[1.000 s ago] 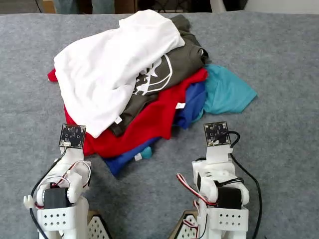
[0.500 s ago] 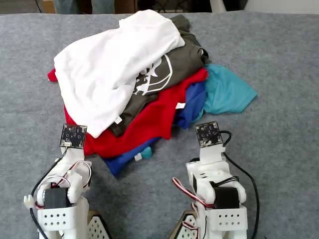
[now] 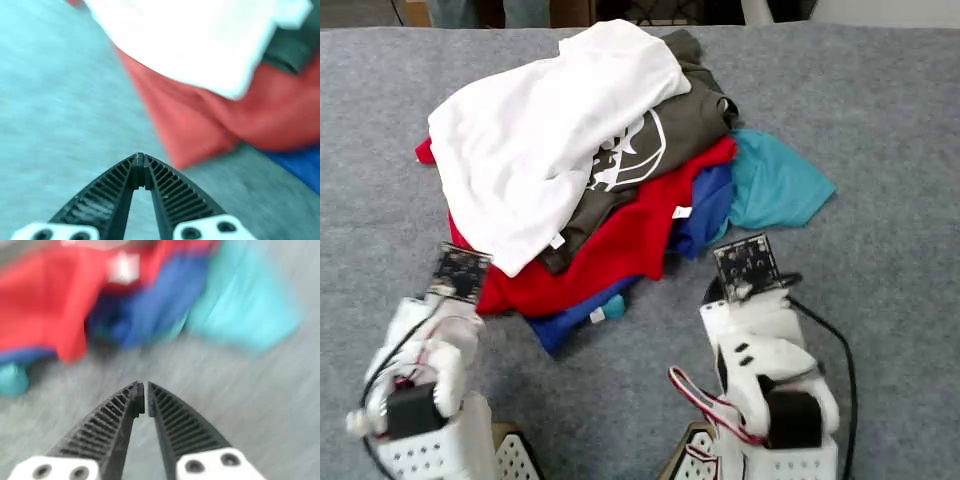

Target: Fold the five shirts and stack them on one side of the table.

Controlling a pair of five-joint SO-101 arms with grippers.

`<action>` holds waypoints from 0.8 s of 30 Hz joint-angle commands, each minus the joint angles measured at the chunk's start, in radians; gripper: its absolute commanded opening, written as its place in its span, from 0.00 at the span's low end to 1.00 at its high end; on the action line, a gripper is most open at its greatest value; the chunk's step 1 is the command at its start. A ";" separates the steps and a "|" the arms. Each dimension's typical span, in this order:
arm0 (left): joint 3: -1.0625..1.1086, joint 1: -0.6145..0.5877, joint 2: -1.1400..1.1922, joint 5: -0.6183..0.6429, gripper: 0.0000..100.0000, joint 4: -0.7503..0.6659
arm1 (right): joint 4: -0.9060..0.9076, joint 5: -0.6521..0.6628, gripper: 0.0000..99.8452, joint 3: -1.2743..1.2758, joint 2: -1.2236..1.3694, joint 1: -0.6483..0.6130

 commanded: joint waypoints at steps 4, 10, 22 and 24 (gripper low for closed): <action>-0.389 -0.191 0.057 0.077 0.03 -0.060 | -0.290 0.052 0.09 -0.183 -0.035 0.021; -0.773 -0.378 0.437 0.166 0.03 0.071 | -0.313 -0.043 0.08 -0.306 0.219 -0.089; -1.061 -0.386 0.971 0.195 0.03 0.259 | -0.307 -0.175 0.21 -0.947 1.288 -0.470; -1.021 -0.386 0.973 0.195 0.03 0.259 | -0.279 -0.184 0.24 -1.050 1.455 -0.531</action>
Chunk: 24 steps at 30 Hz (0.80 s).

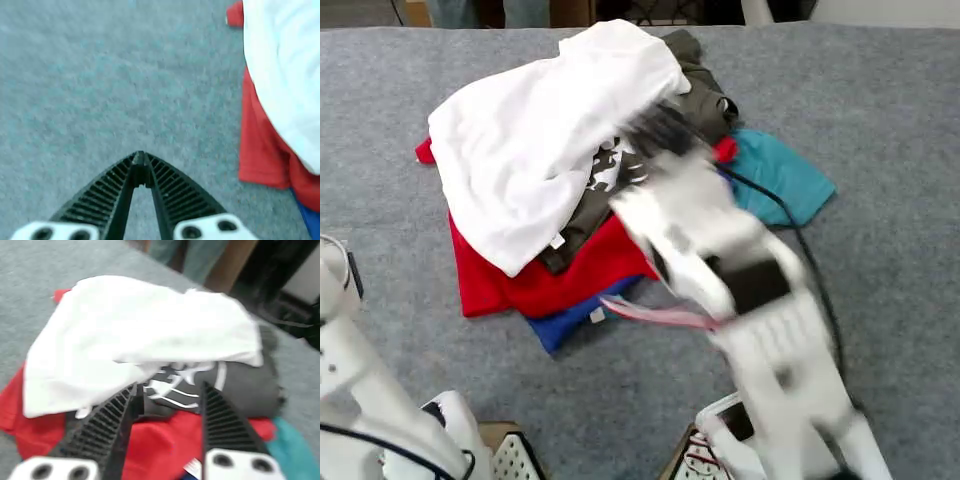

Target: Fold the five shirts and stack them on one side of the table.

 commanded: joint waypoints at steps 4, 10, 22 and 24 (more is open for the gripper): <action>0.104 -0.012 0.009 0.011 0.03 0.003 | 0.031 -0.021 0.25 -0.383 0.564 -0.158; 0.206 -0.035 0.008 0.011 0.03 0.041 | 0.037 -0.021 0.24 -0.734 0.995 -0.183; 0.217 -0.173 0.008 0.011 0.03 0.049 | 0.411 -0.021 0.06 -1.438 1.570 -0.120; 0.217 -0.186 0.008 0.011 0.03 0.049 | 0.493 -0.021 0.02 -1.583 1.616 -0.100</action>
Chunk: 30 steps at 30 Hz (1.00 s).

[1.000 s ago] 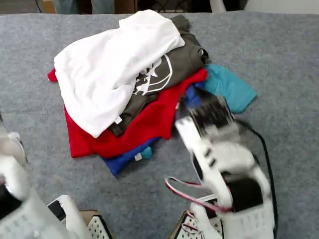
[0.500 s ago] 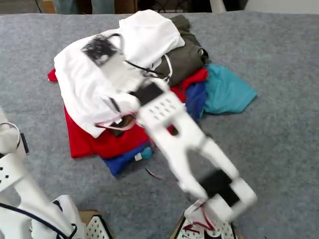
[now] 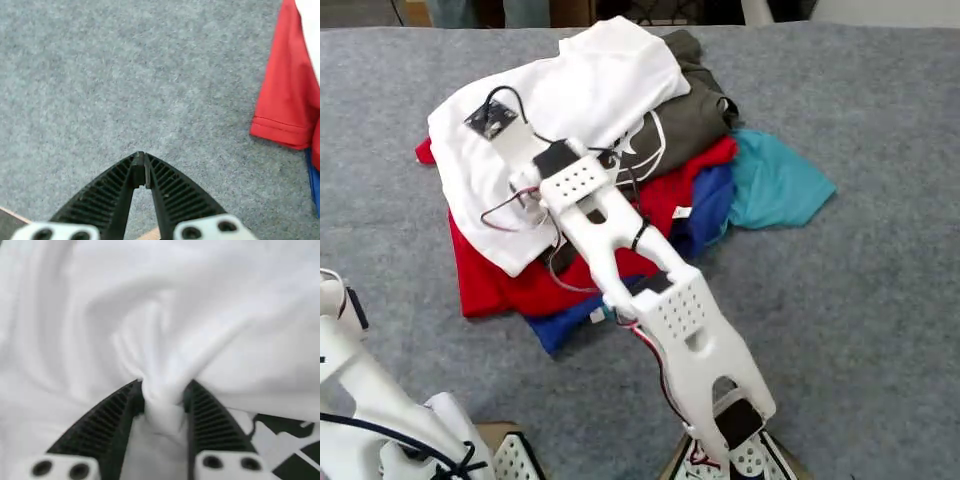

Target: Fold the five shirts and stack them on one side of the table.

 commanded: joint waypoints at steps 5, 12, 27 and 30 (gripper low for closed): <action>-0.004 -0.028 0.000 0.008 0.03 0.006 | 0.275 -0.006 0.01 -0.564 0.119 0.055; -0.041 -0.022 0.000 0.006 0.03 0.005 | 0.431 -0.005 0.01 -0.760 0.084 0.061; -0.041 -0.028 0.000 0.006 0.03 0.006 | 0.430 -0.002 0.01 -0.765 -0.318 0.124; -0.041 -0.028 0.000 0.006 0.03 0.006 | 0.436 -0.003 0.01 -0.765 -0.417 0.123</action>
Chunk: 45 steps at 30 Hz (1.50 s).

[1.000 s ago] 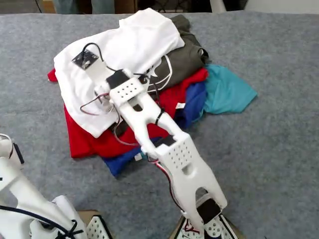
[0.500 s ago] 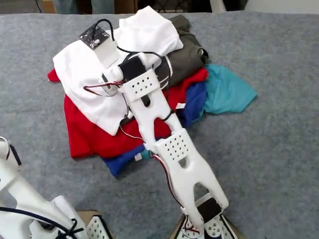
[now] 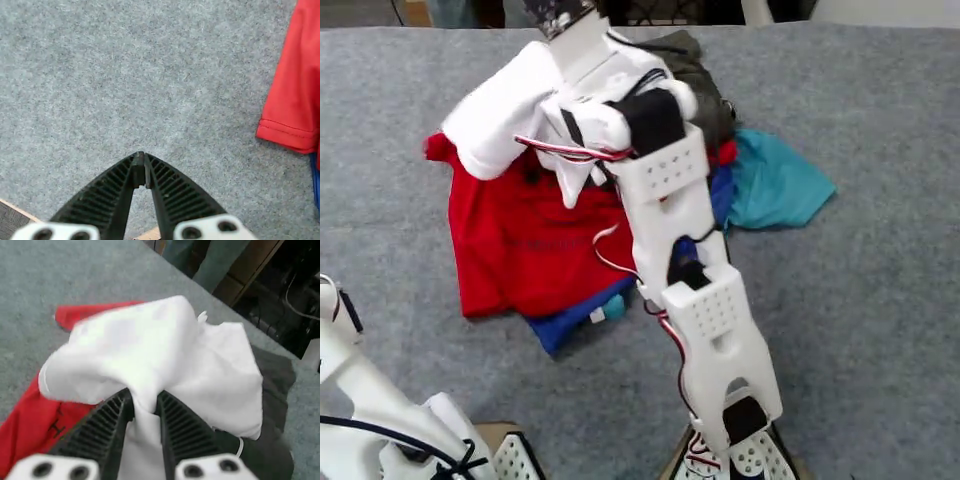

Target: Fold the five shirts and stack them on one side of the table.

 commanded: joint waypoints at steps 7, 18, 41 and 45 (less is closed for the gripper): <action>-0.039 -0.007 0.000 0.006 0.03 0.006 | 0.037 -0.005 0.01 -0.047 -0.317 -0.035; -0.038 -0.007 0.000 0.002 0.03 0.008 | 0.037 -0.005 0.10 0.664 -0.556 -0.058; -0.028 -0.007 0.000 0.005 0.03 0.008 | -0.212 0.037 0.29 1.233 -0.532 -0.103; -0.028 -0.007 0.000 0.005 0.03 0.008 | -0.209 0.026 0.29 1.012 -0.271 -0.114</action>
